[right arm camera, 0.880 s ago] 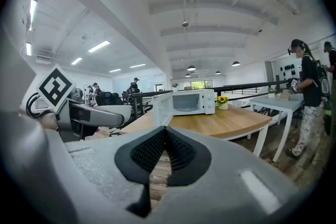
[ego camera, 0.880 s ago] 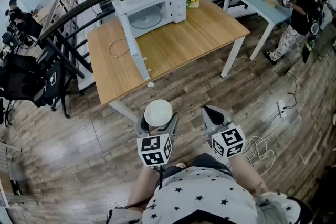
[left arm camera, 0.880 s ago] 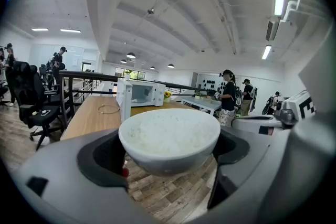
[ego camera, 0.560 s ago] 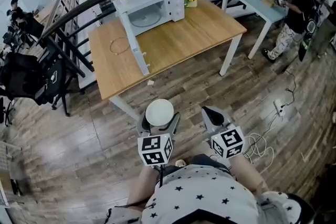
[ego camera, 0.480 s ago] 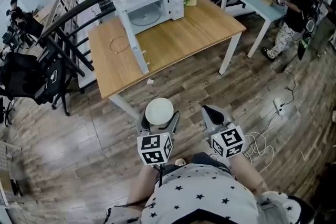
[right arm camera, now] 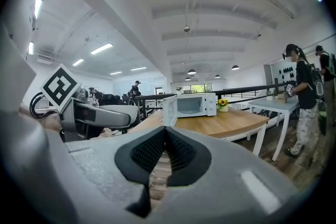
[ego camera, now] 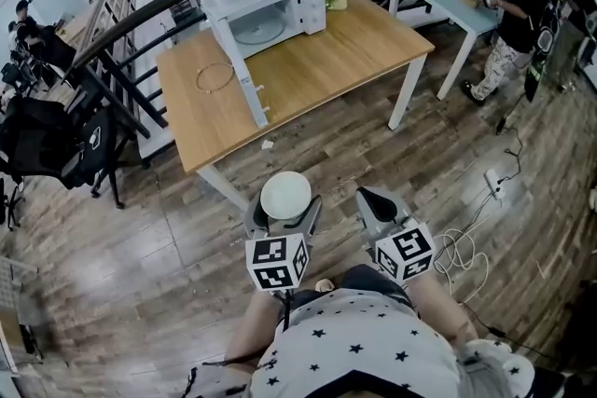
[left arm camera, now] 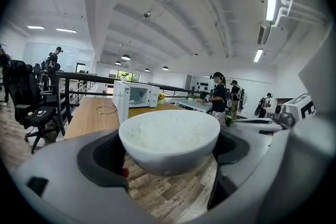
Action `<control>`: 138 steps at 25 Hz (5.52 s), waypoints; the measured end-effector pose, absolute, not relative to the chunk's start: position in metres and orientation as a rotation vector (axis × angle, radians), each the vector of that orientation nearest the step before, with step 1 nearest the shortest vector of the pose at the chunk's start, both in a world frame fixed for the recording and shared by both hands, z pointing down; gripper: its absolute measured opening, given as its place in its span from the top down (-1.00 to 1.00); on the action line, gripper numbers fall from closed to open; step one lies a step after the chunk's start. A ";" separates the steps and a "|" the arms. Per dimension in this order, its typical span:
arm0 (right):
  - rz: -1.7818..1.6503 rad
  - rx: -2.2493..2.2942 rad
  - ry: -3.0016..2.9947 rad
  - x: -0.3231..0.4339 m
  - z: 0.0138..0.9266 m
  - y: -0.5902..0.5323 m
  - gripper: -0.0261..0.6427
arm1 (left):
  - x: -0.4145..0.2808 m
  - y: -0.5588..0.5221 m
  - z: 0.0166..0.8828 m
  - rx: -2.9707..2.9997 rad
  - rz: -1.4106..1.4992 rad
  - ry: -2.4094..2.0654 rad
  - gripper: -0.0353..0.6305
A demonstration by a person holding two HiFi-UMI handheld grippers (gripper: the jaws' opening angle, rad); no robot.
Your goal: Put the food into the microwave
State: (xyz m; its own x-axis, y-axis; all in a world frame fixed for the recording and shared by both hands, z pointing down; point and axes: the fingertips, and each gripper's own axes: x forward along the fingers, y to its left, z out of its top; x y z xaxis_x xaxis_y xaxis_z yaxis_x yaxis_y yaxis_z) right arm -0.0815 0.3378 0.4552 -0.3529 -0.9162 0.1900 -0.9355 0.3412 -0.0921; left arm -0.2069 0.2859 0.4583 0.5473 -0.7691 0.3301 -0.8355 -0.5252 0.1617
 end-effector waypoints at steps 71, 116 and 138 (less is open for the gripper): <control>0.335 1.471 -2.573 0.142 0.466 -0.002 0.90 | 0.005 -0.039 0.448 2.348 0.232 -1.507 -0.56; 0.360 1.317 -2.584 0.115 0.467 -0.249 0.90 | -0.041 -0.289 0.467 2.210 0.273 -1.646 -0.56; 0.403 1.230 -2.581 0.080 0.488 -0.356 0.90 | -0.073 -0.414 0.496 2.156 0.325 -1.700 -0.56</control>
State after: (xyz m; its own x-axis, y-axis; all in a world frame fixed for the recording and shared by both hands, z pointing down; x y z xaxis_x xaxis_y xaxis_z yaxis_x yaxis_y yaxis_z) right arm 0.0798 -0.3565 0.4879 -0.6109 -0.7143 0.3414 -0.7844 0.6045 -0.1389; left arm -0.0734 -0.4141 0.4956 0.2433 -0.8822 0.4032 -0.9687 -0.1997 0.1475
